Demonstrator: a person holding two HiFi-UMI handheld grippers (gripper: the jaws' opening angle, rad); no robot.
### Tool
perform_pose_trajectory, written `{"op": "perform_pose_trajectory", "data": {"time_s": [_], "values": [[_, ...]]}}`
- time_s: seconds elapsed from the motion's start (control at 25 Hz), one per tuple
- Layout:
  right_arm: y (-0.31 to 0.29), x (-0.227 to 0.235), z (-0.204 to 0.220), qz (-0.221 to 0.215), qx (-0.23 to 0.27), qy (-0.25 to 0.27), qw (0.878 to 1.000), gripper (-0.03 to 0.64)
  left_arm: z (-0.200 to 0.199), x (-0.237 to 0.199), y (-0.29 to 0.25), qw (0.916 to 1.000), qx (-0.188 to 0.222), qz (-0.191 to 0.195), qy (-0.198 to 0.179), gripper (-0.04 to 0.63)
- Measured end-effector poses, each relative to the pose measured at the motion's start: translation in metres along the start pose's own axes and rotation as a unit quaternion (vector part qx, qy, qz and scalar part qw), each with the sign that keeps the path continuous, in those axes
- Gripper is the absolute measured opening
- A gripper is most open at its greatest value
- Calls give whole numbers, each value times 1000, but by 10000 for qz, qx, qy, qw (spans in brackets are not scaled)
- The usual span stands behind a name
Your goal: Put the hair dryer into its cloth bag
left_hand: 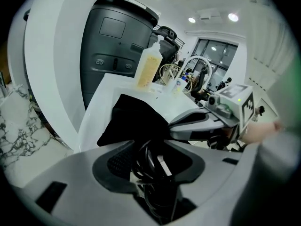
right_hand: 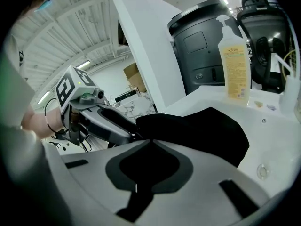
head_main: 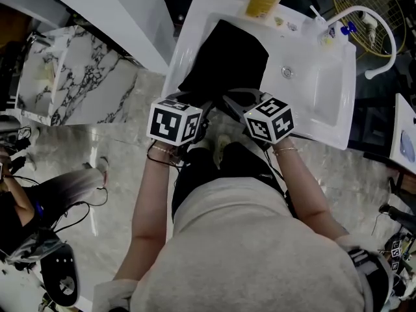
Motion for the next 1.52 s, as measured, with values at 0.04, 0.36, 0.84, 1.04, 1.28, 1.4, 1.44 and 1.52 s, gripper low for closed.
{"op": "perform_pose_trajectory", "data": {"time_s": [0.04, 0.36, 0.84, 1.04, 1.28, 1.4, 1.44, 1.52], "values": [[0, 0, -1, 4, 4, 2, 10000, 12, 2, 1, 4, 10000, 71, 6, 4, 167], [4, -1, 0, 45, 125, -65, 9999, 12, 45, 10, 25, 9993, 291, 209, 74, 260], [3, -4, 4, 115, 120, -168, 9997, 12, 84, 15, 21, 9988, -66, 481, 101, 291], [4, -6, 4, 147, 125, -158, 9997, 12, 90, 17, 6, 9994, -232, 252, 37, 295], [6, -7, 3, 140, 161, -139, 9997, 12, 85, 12, 6, 9998, 44, 124, 141, 287], [8, -7, 3, 142, 185, -109, 9997, 12, 77, 12, 15, 9990, 258, 187, 298, 280], [8, -8, 2, 142, 198, -106, 9996, 12, 73, 12, 18, 9985, 347, 218, 361, 279], [10, -7, 2, 141, 228, -115, 9996, 12, 65, 13, 22, 9976, 464, 279, 440, 279]]}}
Point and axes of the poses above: the fingertips, and each gripper's own axes: y backward along the fingers, x to its right, z out of its underside, the point moved 10 cm from there along y, backward along the fingers, and after that the axes turned 4 degrees about -x, right-handed, at the moved point
